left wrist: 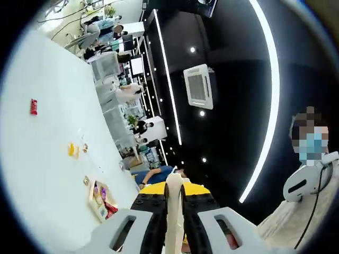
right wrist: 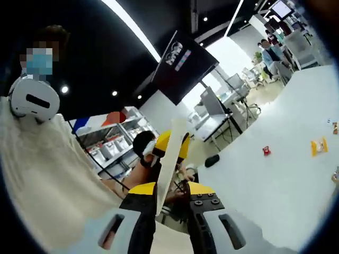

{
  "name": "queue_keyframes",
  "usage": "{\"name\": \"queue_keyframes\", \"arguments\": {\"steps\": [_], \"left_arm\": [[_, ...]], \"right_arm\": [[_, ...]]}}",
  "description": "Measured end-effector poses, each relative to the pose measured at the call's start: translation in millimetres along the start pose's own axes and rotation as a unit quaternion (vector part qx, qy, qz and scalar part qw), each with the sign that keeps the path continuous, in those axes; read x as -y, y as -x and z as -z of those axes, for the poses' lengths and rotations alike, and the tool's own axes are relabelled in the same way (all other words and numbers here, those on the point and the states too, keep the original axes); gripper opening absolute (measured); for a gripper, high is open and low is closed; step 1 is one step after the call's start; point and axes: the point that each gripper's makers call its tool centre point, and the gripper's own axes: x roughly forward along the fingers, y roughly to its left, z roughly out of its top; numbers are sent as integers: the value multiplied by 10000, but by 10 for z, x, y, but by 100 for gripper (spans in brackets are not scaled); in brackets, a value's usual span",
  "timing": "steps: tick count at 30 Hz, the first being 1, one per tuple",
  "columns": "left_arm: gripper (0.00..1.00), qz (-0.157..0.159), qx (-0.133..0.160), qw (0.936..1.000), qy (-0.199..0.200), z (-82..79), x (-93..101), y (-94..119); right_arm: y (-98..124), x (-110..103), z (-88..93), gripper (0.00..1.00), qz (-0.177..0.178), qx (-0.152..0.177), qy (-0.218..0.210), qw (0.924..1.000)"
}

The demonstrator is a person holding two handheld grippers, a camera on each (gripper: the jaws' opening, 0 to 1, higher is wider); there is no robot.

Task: Place the target food into the container with the food tongs after gripping and lifting it, then release it inside without dropping or visibly crushing the food.

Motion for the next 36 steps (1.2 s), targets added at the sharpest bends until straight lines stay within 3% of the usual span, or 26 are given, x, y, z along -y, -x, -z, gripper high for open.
{"name": "queue_keyframes", "arguments": {"steps": [6, 12, 17, 21, 26, 30, 33, 36], "left_arm": [[6, -81, 48, 9999, 69, -1, -29, -27], [6, -238, 52, 9997, -71, 12, -70, -66], [6, -387, 161, 9991, -115, -20, -124, -79], [6, -484, 305, 9984, -37, -50, -168, -71], [6, -505, 551, 9970, 197, -96, -203, -50], [6, -526, 606, 9964, 277, -107, -215, -61], [6, -582, 609, 9961, 274, -104, -232, -72], [6, -620, 615, 9958, 277, -103, -246, -80]], "right_arm": [[-23, -15, 56, 22, 63, -8, 47, 10000], [-61, -39, 53, 23, 93, 109, -280, 9995], [-88, 79, 113, 23, 515, 89, -370, 9979], [-117, 64, 165, 24, 627, 55, -291, 9976], [-124, 148, 226, 30, 1279, -175, 672, 9894], [-163, 164, 239, 30, 1719, -455, 1635, 9704], [-196, 162, 245, 29, 1847, -574, 1925, 9621], [-217, 156, 262, 25, 1801, -574, 1834, 9647]]}}
